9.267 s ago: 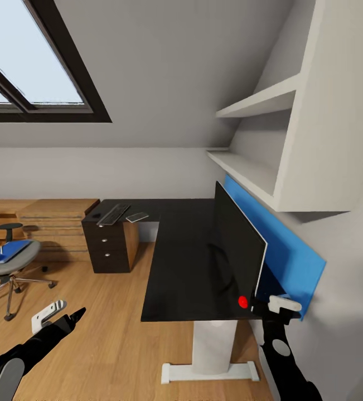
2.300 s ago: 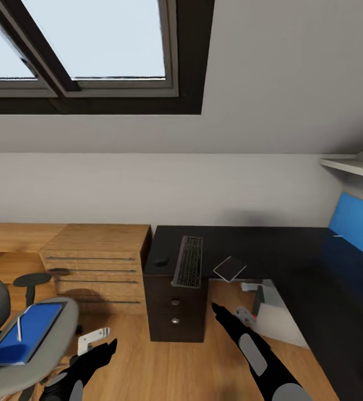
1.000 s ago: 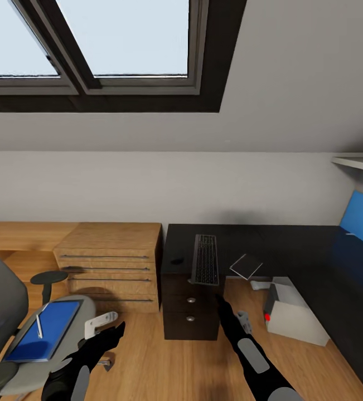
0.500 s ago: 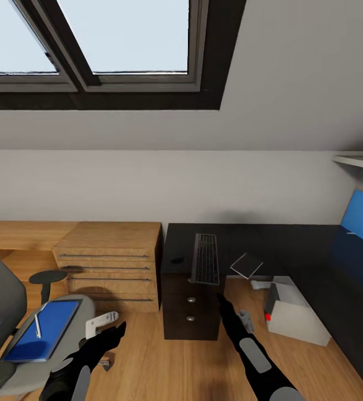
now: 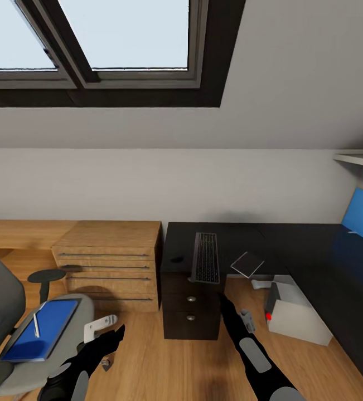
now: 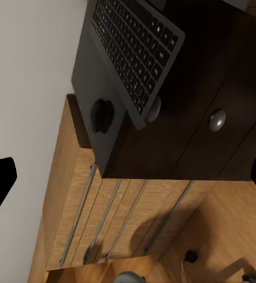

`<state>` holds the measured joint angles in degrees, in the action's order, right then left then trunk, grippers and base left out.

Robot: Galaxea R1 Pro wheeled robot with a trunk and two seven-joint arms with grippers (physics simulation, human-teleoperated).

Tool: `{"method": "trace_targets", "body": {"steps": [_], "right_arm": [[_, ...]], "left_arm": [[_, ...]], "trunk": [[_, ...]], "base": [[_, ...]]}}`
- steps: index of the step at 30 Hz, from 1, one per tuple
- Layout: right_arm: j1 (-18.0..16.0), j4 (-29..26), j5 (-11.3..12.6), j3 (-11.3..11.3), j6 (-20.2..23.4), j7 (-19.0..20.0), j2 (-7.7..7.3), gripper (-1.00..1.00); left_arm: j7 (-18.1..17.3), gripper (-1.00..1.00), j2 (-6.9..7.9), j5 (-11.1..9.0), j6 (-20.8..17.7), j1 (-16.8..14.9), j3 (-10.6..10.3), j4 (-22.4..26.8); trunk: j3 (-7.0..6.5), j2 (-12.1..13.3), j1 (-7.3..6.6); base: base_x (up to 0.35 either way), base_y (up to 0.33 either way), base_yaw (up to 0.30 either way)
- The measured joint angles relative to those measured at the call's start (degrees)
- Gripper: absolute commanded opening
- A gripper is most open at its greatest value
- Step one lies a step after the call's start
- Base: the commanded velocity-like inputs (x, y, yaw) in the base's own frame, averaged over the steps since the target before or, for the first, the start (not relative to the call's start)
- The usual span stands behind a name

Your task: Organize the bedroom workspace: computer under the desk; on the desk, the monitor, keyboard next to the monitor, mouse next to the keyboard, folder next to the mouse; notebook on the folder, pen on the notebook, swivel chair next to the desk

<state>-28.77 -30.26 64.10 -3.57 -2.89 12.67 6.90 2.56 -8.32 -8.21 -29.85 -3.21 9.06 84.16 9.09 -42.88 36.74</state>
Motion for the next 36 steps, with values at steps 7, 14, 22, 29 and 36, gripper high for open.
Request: {"method": "trace_targets", "body": {"steps": [7, 14, 22, 29, 36], "right_arm": [[0.0, 0.1, 0.0, 0.0, -0.3, 0.0, 0.02, 1.00], [0.0, 0.1, 0.0, 0.0, -0.7, -0.1, 0.00, 1.00], [0.0, 0.1, 0.0, 0.0, -0.7, -0.1, -0.04, 1.00], [0.0, 0.1, 0.0, 0.0, -0.8, -0.1, -0.08, 1.00], [0.0, 0.1, -0.3, 0.2, -3.3, -0.1, -0.09, 1.00]], "left_arm": [[0.1, 1.00, -0.08, -0.1, -0.1, 0.1, -0.1, 0.8], [0.1, 1.00, -0.11, 0.0, 0.0, 0.1, -0.1, 0.7], [6.2, 1.00, -0.14, 0.2, 0.4, 0.1, -2.5, 0.1], [7.9, 1.00, -0.17, 0.2, 0.4, 0.1, -3.8, -0.1], [8.2, 1.00, -0.15, 0.3, 0.4, 0.1, -4.7, -1.4]], "trunk": [[1.26, -2.8, 1.54], [2.52, -5.6, 3.08], [3.96, -8.8, 4.84], [5.22, -11.7, 6.38], [6.48, -14.5, 7.91]], "base": [[0.000, 0.000, 0.000], [0.000, 0.000, 0.000], [0.000, 0.000, 0.000], [0.000, 0.000, 0.000], [0.000, 0.000, 0.000]]}}
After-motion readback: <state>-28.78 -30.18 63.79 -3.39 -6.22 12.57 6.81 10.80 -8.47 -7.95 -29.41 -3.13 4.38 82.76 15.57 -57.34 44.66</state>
